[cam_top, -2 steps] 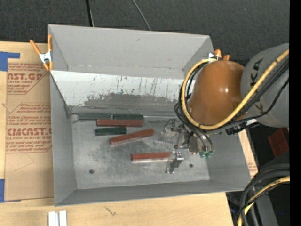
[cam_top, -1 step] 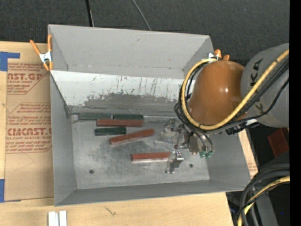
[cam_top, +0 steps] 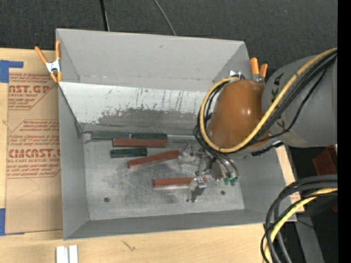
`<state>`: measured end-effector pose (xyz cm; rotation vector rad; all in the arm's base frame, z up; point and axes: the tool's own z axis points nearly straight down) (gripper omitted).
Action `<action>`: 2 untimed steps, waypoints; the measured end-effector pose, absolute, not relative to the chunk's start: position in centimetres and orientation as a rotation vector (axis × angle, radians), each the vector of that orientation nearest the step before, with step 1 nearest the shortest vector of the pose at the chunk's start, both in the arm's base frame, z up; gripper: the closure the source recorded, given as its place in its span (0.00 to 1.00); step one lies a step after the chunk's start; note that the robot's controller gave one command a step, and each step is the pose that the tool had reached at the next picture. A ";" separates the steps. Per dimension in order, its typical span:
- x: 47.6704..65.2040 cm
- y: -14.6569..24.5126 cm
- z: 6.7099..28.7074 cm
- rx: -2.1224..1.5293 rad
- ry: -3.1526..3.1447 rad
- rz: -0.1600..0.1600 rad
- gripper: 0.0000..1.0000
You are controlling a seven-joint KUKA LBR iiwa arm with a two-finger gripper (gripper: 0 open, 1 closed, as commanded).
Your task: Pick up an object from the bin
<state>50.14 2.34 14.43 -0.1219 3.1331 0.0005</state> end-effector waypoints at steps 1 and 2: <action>50.8 2.9 7.5 -0.312 3.122 0.001 1.00; 50.8 2.9 7.5 -0.313 3.122 0.001 1.00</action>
Offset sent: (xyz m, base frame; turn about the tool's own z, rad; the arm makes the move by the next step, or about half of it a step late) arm 0.0000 0.0000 0.0000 0.0000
